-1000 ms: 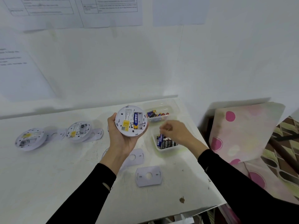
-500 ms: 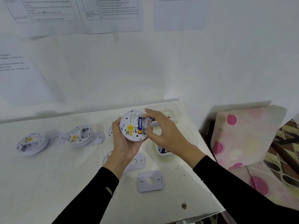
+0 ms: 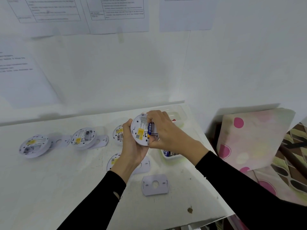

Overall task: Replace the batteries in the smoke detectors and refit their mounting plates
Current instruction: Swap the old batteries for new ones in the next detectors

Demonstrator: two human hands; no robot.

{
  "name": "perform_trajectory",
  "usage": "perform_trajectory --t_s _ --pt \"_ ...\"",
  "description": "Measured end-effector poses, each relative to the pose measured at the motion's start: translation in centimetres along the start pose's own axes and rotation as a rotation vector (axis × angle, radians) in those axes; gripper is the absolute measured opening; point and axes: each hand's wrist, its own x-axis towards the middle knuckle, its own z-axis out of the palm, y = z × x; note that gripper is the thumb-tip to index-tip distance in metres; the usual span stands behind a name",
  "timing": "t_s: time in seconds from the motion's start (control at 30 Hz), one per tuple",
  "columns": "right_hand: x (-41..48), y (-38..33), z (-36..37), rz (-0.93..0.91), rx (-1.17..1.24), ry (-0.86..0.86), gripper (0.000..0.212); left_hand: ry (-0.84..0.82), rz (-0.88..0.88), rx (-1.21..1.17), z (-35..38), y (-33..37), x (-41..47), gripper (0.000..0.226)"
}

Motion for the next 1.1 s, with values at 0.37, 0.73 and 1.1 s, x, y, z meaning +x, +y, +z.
perform_trajectory --t_s 0.37,0.73,1.1 --pt "-2.0 1.5 1.2 -0.192 0.021 0.02 0.037 0.021 -0.085 -0.045 -0.4 0.8 0.3 0.057" --pt "-3.7 3.5 -0.3 0.677 0.763 0.547 0.014 0.036 -0.162 -0.222 -0.8 0.5 0.2 0.067" --pt "-6.2 7.6 2.4 0.821 0.071 -0.114 0.017 0.005 -0.2 -0.239 -0.4 0.3 0.4 0.066"
